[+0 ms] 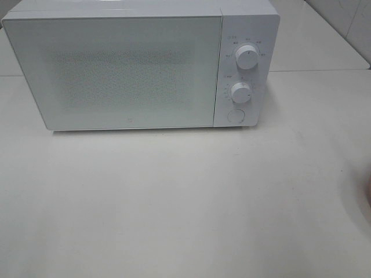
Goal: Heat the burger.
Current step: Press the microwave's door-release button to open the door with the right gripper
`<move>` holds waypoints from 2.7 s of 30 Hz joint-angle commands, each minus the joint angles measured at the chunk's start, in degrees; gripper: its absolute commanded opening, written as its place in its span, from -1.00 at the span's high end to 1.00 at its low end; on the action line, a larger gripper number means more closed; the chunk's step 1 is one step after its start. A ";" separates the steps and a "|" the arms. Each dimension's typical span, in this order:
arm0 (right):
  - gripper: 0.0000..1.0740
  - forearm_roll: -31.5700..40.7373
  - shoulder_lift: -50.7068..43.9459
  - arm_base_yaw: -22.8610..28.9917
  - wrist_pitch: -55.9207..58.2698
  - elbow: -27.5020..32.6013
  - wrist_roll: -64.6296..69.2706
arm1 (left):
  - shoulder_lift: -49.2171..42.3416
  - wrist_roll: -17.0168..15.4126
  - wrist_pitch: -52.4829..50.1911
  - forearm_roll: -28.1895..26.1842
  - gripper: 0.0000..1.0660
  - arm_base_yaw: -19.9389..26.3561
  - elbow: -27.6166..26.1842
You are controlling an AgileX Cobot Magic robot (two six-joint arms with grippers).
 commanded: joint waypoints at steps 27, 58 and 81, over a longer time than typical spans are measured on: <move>-0.41 19.25 26.64 0.52 -49.10 7.39 -20.91 | -1.26 -0.17 -0.17 0.00 -0.87 -0.23 0.11; -0.41 49.73 51.97 33.69 -76.83 10.66 -31.17 | -1.26 -0.17 -0.17 0.00 -0.87 -0.23 0.11; 0.55 49.62 55.52 35.12 -76.83 8.94 19.25 | -1.26 -0.17 -0.17 0.00 -0.87 -0.23 0.11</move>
